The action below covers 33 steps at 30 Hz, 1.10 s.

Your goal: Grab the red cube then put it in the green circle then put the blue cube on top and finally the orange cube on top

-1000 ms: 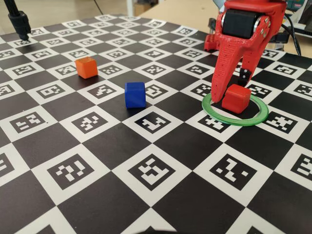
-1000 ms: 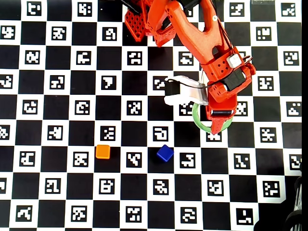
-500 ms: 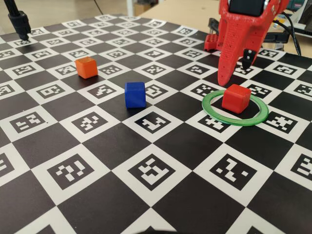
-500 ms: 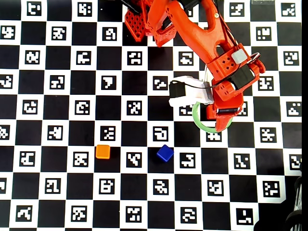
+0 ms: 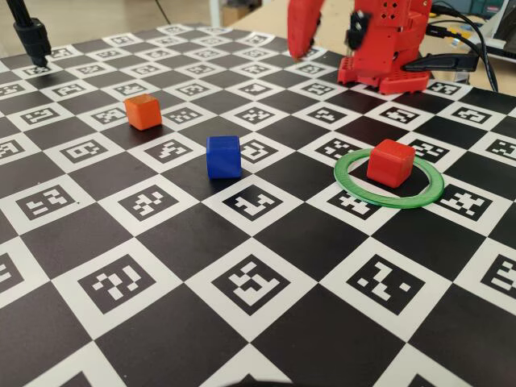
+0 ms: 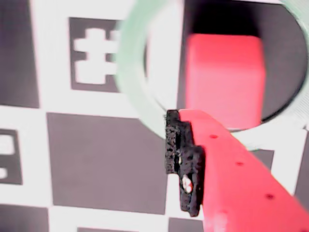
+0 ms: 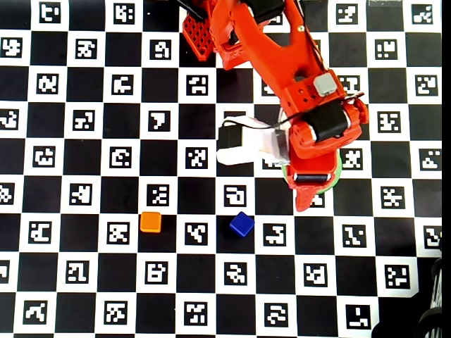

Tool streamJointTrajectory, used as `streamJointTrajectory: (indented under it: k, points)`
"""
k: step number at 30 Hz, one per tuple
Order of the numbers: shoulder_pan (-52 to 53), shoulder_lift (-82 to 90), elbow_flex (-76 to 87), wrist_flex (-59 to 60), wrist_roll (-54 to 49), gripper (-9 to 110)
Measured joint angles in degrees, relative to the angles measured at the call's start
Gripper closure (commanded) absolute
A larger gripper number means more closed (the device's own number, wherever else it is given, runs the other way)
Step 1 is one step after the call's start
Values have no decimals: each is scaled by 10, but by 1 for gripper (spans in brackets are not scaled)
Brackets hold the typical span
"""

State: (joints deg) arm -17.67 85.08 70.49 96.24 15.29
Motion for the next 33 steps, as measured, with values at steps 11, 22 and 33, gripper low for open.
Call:
streamJointTrajectory:
  k: [11, 22, 33]
  points:
    - [34, -80, -70, 22, -66, 58]
    - [67, -95, -43, -39, -82, 52]
    - [96, -105, 79, -176, -97, 52]
